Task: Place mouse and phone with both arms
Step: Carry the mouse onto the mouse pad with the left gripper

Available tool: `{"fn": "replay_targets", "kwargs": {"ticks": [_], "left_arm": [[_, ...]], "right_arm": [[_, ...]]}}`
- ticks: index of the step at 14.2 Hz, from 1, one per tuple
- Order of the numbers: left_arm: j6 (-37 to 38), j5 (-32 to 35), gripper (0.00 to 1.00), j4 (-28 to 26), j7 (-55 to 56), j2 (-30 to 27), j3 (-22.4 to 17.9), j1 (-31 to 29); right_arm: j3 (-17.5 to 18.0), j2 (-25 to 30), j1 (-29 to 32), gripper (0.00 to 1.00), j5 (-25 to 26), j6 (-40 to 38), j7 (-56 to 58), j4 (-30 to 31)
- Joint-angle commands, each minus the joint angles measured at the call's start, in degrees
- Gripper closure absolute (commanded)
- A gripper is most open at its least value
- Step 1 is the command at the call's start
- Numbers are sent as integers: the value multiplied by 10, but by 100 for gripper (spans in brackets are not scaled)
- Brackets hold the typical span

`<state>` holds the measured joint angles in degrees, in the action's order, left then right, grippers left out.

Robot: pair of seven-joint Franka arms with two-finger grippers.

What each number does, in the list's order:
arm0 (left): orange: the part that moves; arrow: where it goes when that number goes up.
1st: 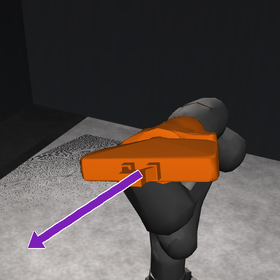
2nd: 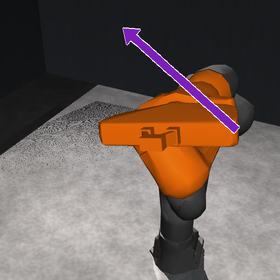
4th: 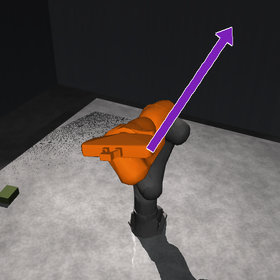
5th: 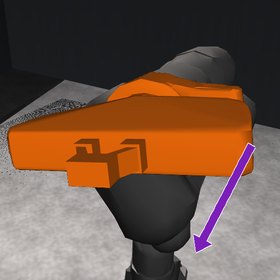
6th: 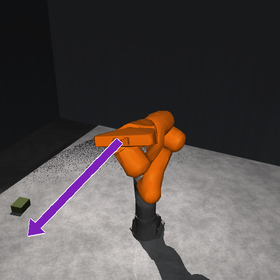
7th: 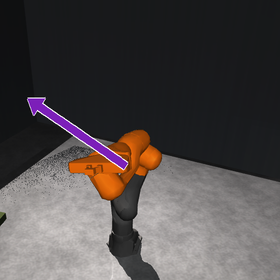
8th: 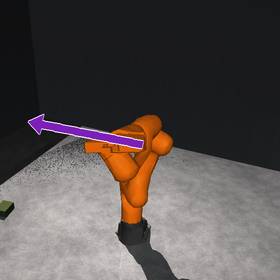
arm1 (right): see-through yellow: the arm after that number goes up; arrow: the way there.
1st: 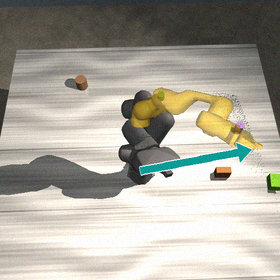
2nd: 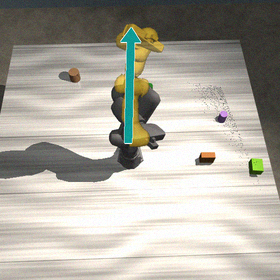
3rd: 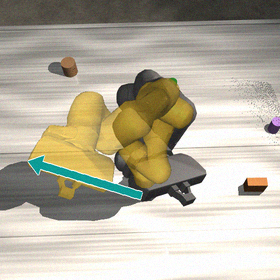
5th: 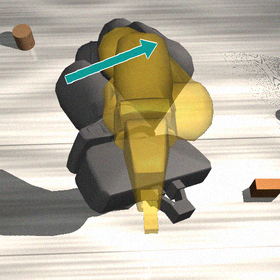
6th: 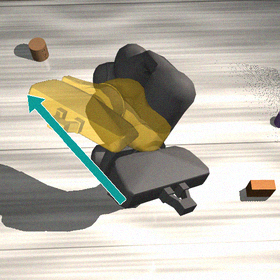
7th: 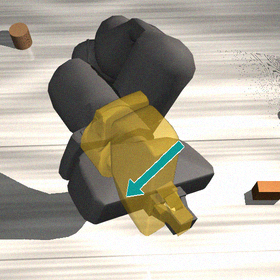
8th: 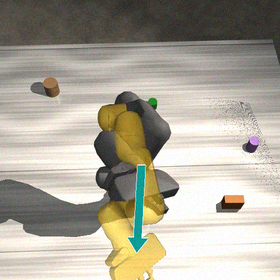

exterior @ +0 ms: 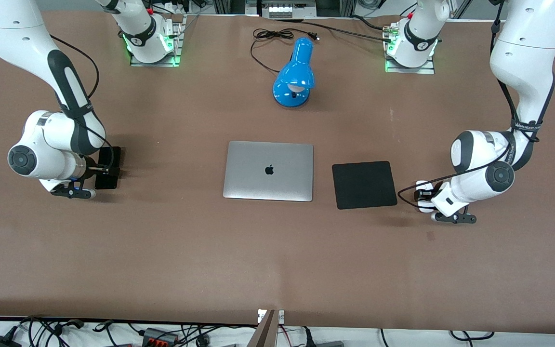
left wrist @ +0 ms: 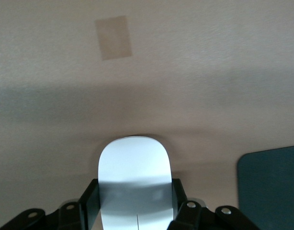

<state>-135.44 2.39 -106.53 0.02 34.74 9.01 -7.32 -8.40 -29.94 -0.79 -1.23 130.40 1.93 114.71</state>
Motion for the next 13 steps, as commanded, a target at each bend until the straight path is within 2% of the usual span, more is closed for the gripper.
{"fn": "replay_targets", "kwargs": {"ticks": [1,3,5,8,10,13], "left_arm": [[116,14,57,48,35,-21,32,18],[169,14,57,75,81,-20,65,30],[168,14,56,69,111,-12,88,49],[159,11,56,68,132,2,89,76],[128,14,54,51,141,9,88,95],[95,16,53,49,138,22,87,101]], "right_arm": [[7,-6,6,0,-7,17,0,3],[7,-11,5,0,-7,18,1,3],[7,-12,4,0,-7,18,3,3],[11,-15,3,0,-7,18,3,2],[12,-15,3,0,-7,17,4,2],[12,-15,3,35,-7,12,3,2]]}}
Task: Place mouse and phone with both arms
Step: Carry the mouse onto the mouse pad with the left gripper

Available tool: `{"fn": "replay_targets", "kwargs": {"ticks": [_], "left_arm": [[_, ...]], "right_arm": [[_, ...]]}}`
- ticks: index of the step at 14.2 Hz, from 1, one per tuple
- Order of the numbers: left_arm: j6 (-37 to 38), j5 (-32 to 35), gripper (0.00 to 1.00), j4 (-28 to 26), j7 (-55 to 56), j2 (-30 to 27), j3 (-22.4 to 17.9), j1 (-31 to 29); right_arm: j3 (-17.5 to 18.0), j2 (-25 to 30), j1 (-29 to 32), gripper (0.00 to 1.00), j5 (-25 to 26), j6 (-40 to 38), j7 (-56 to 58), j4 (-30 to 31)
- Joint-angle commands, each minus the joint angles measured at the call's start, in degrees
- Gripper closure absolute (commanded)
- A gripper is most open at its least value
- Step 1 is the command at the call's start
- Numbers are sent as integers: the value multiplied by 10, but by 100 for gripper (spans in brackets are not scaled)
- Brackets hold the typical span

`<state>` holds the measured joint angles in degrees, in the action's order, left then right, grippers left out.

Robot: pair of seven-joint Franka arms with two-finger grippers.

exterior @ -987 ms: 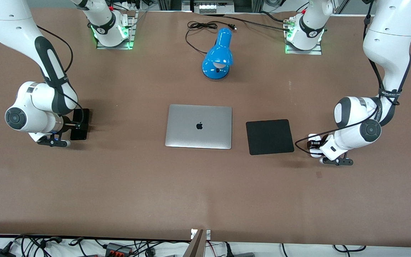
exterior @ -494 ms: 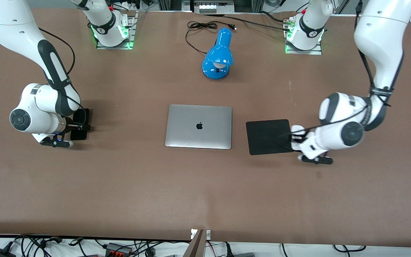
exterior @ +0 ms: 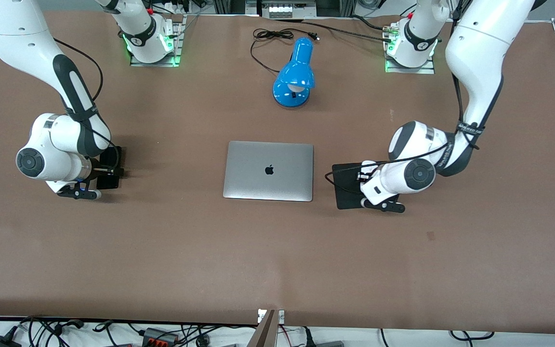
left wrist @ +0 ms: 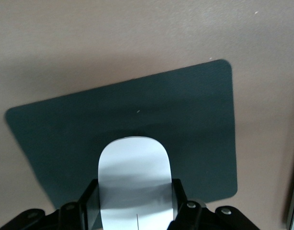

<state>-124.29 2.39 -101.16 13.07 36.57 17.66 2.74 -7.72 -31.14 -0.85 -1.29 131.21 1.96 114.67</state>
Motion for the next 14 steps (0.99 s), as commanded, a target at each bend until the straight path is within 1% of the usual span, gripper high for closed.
{"fn": "replay_targets", "kwargs": {"ticks": [1,2,3,4,5,6,7,9,10,11,12,13,14], "left_arm": [[-24,16,53,-5,7,6,1,2],[-26,16,53,-5,6,6,0,1],[-27,16,53,-5,4,7,0,0],[-28,16,52,-4,4,7,-1,1],[-29,16,42,-4,4,9,-3,1],[-29,16,7,-4,8,13,-3,0],[-27,16,0,-4,8,14,-3,-5],[-4,16,0,1,7,-3,-4,-9],[37,16,0,10,6,-24,-4,-15],[66,16,0,24,6,-38,-4,-27],[102,16,0,36,4,-55,-4,-36],[145,18,0,62,2,-66,-13,-43],[196,35,0,103,2,-69,-27,-56]], "right_arm": [[5,-3,4,45,-6,2,2,2],[5,-3,4,57,-6,1,0,3],[5,-2,4,66,-6,-3,1,2],[5,0,3,72,-6,-11,1,2],[5,4,2,74,-6,-16,1,0],[7,11,1,75,-6,-24,3,-1],[12,26,1,76,-6,-46,4,-8],[38,53,1,76,-6,-101,-4,-30],[57,54,0,76,-6,-111,-6,-42],[76,49,-2,76,-6,-105,-11,-45],[86,40,-6,76,-6,-98,-28,-49],[99,29,-14,76,-7,-84,-40,-52],[104,26,-26,76,-7,-73,-59,-52]]}}
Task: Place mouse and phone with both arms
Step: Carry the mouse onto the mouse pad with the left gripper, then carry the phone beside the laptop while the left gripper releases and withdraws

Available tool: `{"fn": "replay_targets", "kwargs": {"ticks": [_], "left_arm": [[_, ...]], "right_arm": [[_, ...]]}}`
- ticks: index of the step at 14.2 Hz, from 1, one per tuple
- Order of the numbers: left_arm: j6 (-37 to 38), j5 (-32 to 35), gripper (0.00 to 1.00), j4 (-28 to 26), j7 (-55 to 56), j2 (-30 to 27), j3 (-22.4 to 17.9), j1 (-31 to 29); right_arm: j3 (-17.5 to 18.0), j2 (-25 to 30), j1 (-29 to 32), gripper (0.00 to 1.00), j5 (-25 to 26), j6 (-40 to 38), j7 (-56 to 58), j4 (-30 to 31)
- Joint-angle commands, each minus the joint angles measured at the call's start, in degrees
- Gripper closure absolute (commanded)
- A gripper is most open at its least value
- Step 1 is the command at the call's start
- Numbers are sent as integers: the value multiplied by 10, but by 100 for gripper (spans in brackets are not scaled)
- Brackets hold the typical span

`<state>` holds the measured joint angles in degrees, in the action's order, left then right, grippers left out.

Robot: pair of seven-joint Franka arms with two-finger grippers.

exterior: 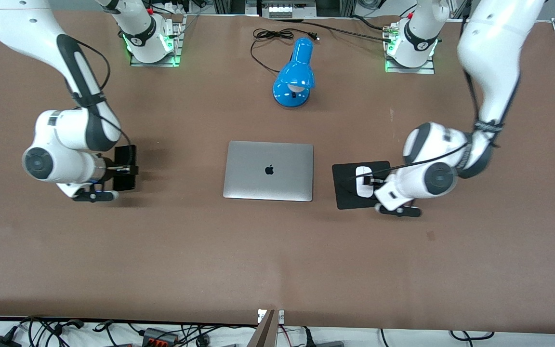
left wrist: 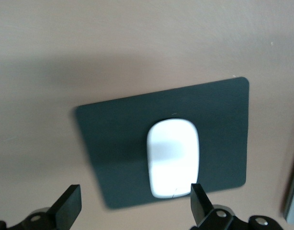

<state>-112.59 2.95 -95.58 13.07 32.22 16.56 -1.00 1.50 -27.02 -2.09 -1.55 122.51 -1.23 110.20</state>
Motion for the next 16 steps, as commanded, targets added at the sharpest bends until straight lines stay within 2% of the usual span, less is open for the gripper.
{"fn": "replay_targets", "kwargs": {"ticks": [1,4,6,8,11,12,13,16], "left_arm": [[138,36,0,93,1,-25,-17,-30],[289,36,0,201,-23,-27,-17,-65],[368,36,0,244,-28,-50,-19,-106],[378,28,0,247,-65,-79,-8,-151],[381,28,0,247,-93,-94,-2,-146],[393,25,0,236,-92,-108,17,-146],[394,28,0,201,-76,-129,51,-150],[288,22,0,55,-32,-224,60,-166]], "right_arm": [[11,-16,-32,76,-5,20,-55,-8],[10,-32,-90,76,-4,49,-159,-8],[11,-39,-114,76,-4,64,-192,-9],[11,-45,-145,76,-4,70,-235,-9],[11,-60,-166,76,-4,96,-284,-9],[11,-67,-171,76,-4,108,-293,-9],[11,-73,-175,76,-4,120,-304,-9],[11,-75,-188,75,-4,121,-310,-10]]}}
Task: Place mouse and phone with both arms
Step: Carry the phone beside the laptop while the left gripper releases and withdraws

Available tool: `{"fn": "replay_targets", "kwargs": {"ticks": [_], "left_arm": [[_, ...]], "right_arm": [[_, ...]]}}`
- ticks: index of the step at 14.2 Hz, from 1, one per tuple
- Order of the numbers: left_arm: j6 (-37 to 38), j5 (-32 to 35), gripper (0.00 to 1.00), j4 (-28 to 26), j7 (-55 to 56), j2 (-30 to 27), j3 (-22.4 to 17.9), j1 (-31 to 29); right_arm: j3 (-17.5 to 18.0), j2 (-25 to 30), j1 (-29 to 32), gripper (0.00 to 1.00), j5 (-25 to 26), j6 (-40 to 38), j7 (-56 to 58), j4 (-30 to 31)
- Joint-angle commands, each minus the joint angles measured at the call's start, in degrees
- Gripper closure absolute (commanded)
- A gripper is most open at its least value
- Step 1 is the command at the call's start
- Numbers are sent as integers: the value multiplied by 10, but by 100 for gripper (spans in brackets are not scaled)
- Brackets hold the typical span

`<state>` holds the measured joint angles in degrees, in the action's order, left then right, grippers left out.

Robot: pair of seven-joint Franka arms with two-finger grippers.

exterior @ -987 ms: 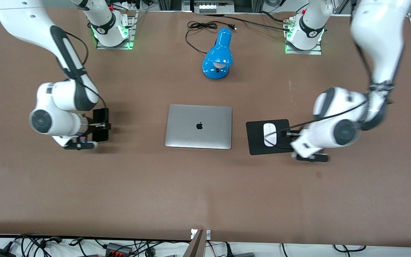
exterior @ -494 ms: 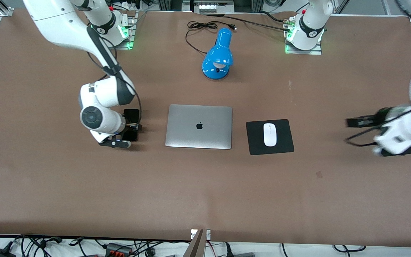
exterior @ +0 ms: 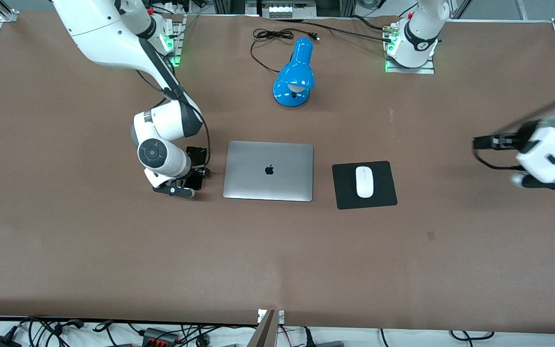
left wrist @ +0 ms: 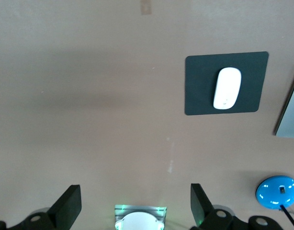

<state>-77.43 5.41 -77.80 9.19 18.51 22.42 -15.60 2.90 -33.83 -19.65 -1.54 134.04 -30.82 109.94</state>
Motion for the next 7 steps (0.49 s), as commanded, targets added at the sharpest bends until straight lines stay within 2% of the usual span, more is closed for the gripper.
{"fn": "replay_targets", "kwargs": {"ticks": [1,3,6,7], "left_arm": [[-91,-3,0,-146,10,-107,2,-19],[-118,-1,0,-137,9,-106,-17,1],[-130,-3,0,-138,5,-116,-130,100],[-121,-9,0,-159,7,-138,-146,109]], "right_arm": [[-3,-8,-13,75,-3,6,-14,-8],[-3,-7,-17,75,-3,6,-14,-8],[-3,-8,-20,75,-3,6,-14,-8],[-3,-7,-21,75,-3,6,-14,-8]]}}
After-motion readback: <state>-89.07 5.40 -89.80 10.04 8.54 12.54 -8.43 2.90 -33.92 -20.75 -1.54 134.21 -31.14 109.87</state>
